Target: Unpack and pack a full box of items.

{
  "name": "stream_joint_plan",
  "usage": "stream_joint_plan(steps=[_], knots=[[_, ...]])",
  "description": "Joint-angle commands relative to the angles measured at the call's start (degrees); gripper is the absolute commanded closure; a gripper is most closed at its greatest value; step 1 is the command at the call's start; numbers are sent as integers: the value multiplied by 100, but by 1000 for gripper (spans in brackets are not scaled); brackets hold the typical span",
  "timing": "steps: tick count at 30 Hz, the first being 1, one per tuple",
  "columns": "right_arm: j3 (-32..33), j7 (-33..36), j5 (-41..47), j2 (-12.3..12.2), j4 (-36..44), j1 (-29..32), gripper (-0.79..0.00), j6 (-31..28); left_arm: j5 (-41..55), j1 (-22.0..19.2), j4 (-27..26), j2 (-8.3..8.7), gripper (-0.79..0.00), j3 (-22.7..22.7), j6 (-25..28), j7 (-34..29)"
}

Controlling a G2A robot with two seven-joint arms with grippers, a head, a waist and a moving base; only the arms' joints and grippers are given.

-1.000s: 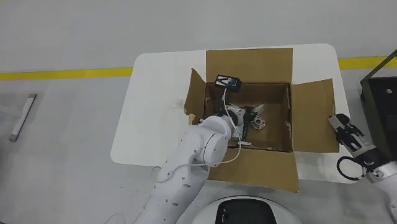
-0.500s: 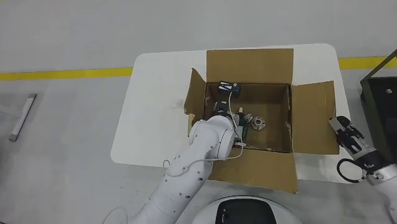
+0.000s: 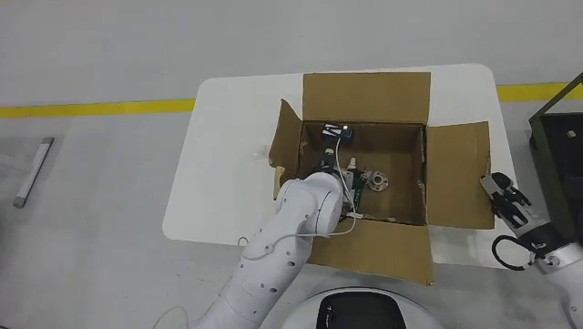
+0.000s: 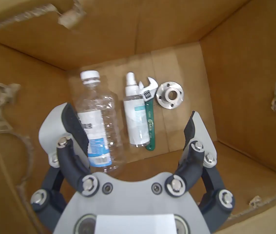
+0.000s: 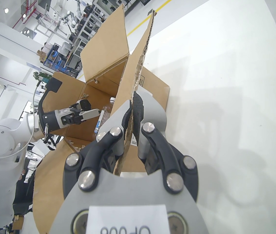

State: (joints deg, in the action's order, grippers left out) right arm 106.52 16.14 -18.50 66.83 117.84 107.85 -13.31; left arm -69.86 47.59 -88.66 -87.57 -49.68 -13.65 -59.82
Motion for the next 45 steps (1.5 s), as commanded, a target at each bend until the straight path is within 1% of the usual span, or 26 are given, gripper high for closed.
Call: stream_joint_plan(steps=[1, 3, 6, 10, 11, 12, 13, 14, 15, 17, 19, 20, 21, 22, 23, 27, 28, 30, 31, 33, 34, 35, 38, 42, 45], knots=[[-2, 3, -2, 2, -16, -12, 0, -8, -288, -52, 91, 0, -785, 61, 49, -62], [-2, 3, -8, 3, -24, -21, 0, -13, -531, -117, 238, -16, -785, 138, -41, -283], [-3, -3, -19, 7, -38, -27, 0, -26, -1003, -281, 492, -72, -785, 286, -367, -598], [-3, 3, -33, 11, -48, -24, 0, -36, -891, -415, 740, -154, -785, 310, -547, -910], [-3, 2, -35, 12, -51, -23, 0, -39, -850, -458, 826, -178, -757, 307, -610, -989], [-4, 1, -36, 13, -53, -23, 0, -41, -922, -515, 945, -196, -585, 327, -665, -1058], [-6, 6, -47, 14, -55, -23, 0, -41, -929, -554, 1018, -221, -514, 342, -739, -1097], [-11, 10, -51, 15, -55, -26, 0, -47, -877, -585, 1083, -245, -502, 346, -774, -1133], [-13, 11, -53, 16, -60, -29, 0, -51, -884, -625, 1151, -265, -526, 362, -779, -1145], [-18, 11, -56, 18, -67, -36, 0, -54, -876, -674, 1268, -302, -496, 382, -803, -1139], [-21, 20, -70, 19, -68, -43, 0, -48, -957, -734, 1413, -334, -502, 419, -821, -1177], [-23, 27, -84, 19, -67, -46, 0, -54, -997, -756, 1470, -351, -459, 438, -844, -1179], [-26, 29, -92, 19, -72, -51, 0, -58, -1018, -772, 1528, -369, -468, 450, -863, -1178], [-30, 28, -96, 21, -78, -56, 0, -59, -1012, -783, 1574, -386, -505, 456, -871, -1163], [-36, 29, -103, 21, -84, -62, 0, -59, -995, -790, 1624, -402, -517, 455, -875, -1148], [-59, 46, -108, 24, -99, -94, 0, -51, -1031, -834, 1853, -465, -474, 481, -928, -1215], [-61, 43, -103, 25, -105, -101, 0, -54, -1042, -848, 1881, -481, -483, 488, -938, -1218], [-65, 56, -94, 26, -114, -117, 0, -47, -1070, -867, 1932, -510, -545, 498, -943, -1226], [-63, 62, -92, 26, -116, -125, 0, -44, -1077, -873, 1946, -524, -554, 502, -945, -1229], [-60, 74, -89, 27, -120, -140, 0, -38, -1098, -885, 1981, -549, -542, 503, -938, -1242], [-57, 82, -87, 27, -122, -151, 0, -34, -1106, -889, 1994, -561, -560, 499, -937, -1242], [-55, 88, -88, 26, -124, -161, 0, -32, -1128, -894, 2010, -571, -634, 497, -936, -1236], [-56, 99, -93, 27, -131, -185, 0, -27, -1193, -895, 2092, -606, -677, 509, -939, -1254], [-62, 118, -93, 28, -134, -206, 0, -25, -1224, -900, 2188, -654, -665, 501, -933, -1265], [-69, 135, -96, 30, -139, -214, 0, -16, -1270, -914, 2260, -685, -677, 488, -923, -1271]])
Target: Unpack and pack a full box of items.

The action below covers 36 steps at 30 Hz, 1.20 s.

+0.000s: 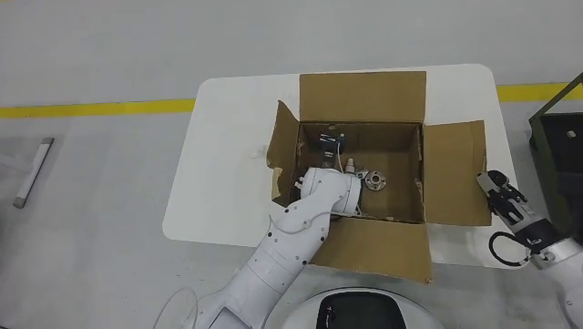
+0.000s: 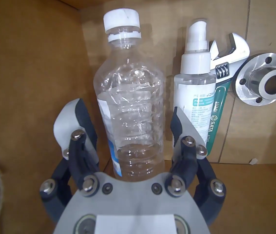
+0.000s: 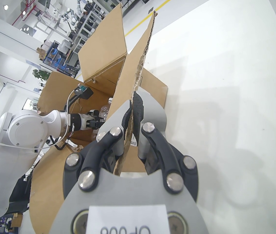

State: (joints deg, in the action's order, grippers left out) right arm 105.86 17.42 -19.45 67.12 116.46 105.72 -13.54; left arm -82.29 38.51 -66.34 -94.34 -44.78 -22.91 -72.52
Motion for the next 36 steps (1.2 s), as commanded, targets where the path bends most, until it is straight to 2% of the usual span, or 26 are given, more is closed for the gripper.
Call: stream_joint_plan(steps=[1, 3, 6, 7, 9, 11, 12, 13, 17, 23, 34, 35, 36], knots=[[-4, 10, -2, 1, -1, -4, 0, 9, -63, -12, 68, -18, -665, 0, 2, -13], [-6, 11, -3, 2, -5, -7, 0, 10, -94, -18, 108, -39, -662, -8, 8, -11], [-7, 9, -6, 4, -11, -8, 0, 4, -123, -14, 179, -67, -594, -31, 28, -7], [-5, 9, -14, 4, -14, -6, 0, 13, -135, -13, 203, -76, -505, -34, 37, -20], [-6, 10, -20, 6, -11, -7, 0, 19, -165, -12, 239, -95, -388, -43, 51, -22], [-9, 10, -23, 7, -16, -10, 0, 18, -186, -9, 269, -113, -200, -61, 51, -26], [-11, 9, -24, 7, -19, -13, 0, 18, -197, -5, 281, -121, -37, -70, 55, -21], [-12, 9, -26, 8, -23, -16, 0, 17, -207, -1, 293, -128, 0, -80, 61, -13], [-12, 14, -31, 9, -37, -43, 0, 19, -237, 11, 285, -156, 0, -136, 86, 1], [97, 73, -39, -6, -132, -188, 0, 1, -254, 58, -150, -175, 0, -212, 390, 52], [634, 517, 12, -92, -499, -571, 0, -255, -252, 389, -1566, -105, 0, -605, 996, -178], [646, 548, 20, -97, -504, -586, -120, -262, -253, 420, -1692, -98, 0, -653, 1023, -214], [653, 576, 25, -100, -506, -599, -342, -266, -249, 447, -1826, -91, 0, -707, 1042, -240]])
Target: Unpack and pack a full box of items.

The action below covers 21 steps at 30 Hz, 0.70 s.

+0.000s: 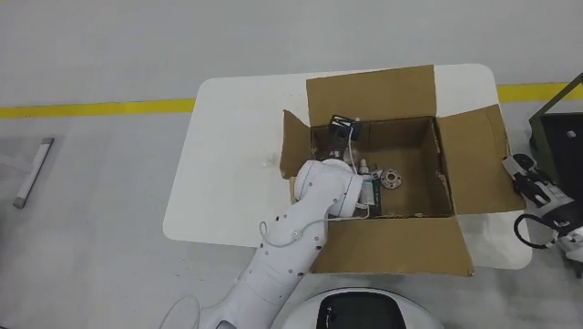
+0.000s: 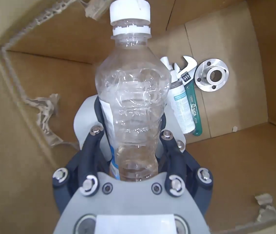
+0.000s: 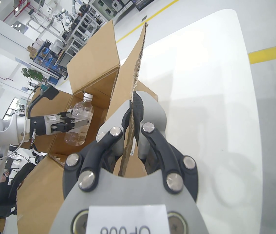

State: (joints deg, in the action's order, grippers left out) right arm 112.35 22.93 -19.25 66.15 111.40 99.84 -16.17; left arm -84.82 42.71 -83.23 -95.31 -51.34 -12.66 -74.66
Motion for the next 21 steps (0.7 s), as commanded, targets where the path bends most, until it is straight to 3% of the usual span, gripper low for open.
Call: stream_joint_plan(steps=[1, 4, 13, 21], knots=[[30, 27, -24, -7, 6, -23, -785, 18, -54, 37, -262, 14, 0, -100, 21, -41], [108, -29, -69, -10, 57, -25, -785, 123, -586, 71, -610, 44, 0, -101, 90, 21], [514, -279, 78, 5, 498, 153, -785, 426, -792, 10, -1599, 42, 0, -579, 3, -207], [860, -467, 43, 16, 994, 261, -785, 448, -1364, 103, -2064, 81, 0, -833, 389, -419]])
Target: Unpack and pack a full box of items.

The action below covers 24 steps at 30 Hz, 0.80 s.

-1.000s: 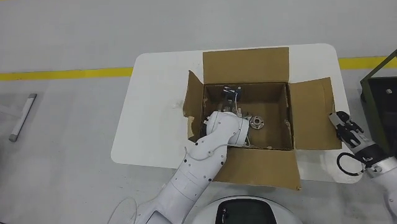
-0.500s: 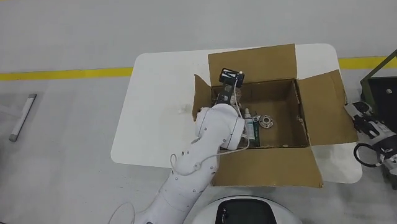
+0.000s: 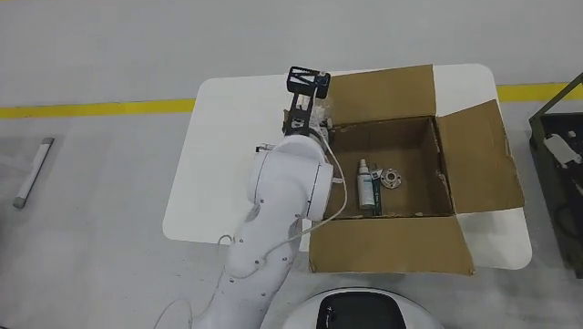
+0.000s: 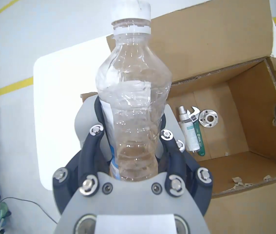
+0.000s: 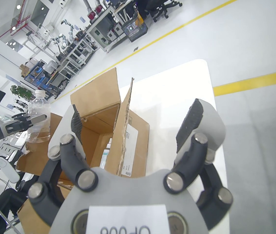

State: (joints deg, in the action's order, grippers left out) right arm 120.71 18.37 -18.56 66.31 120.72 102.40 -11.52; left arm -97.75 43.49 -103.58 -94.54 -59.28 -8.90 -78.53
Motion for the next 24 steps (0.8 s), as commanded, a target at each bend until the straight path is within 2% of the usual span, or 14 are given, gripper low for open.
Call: stream_joint_plan(steps=[1, 9, 11, 12, 13, 17, 20, 22, 23, 24], knots=[[39, -22, -38, 1, 121, 11, -785, -38, -123, 52, -62, 7, 0, -77, 35, -56], [-4, -147, -149, 15, 468, 15, -770, -191, -934, 324, 120, 57, 0, -511, -37, -61], [-53, -140, -151, 18, 529, 16, -622, -216, -926, 401, 155, 58, 0, -594, -61, 69], [-91, -132, -130, 19, 547, 11, -471, -260, -925, 444, 203, 60, 0, -632, -43, 125], [-124, -136, -111, 20, 534, 1, -385, -295, -918, 469, 221, 60, 0, -657, -23, 182], [-246, -105, -176, 18, 503, -55, -342, -360, -843, 535, 294, 47, 0, -727, -4, 251], [-315, -94, -211, 20, 495, -77, -342, -361, -858, 540, 312, 33, 0, -746, -14, 223], [-352, -81, -233, 20, 499, -86, -379, -358, -891, 500, 265, 25, 0, -783, 2, 146], [-362, -78, -240, 21, 500, -91, -486, -355, -885, 471, 203, 20, 0, -805, 7, 146], [-373, -78, -245, 21, 495, -96, -489, -359, -816, 460, 99, 17, 0, -841, 16, 296]])
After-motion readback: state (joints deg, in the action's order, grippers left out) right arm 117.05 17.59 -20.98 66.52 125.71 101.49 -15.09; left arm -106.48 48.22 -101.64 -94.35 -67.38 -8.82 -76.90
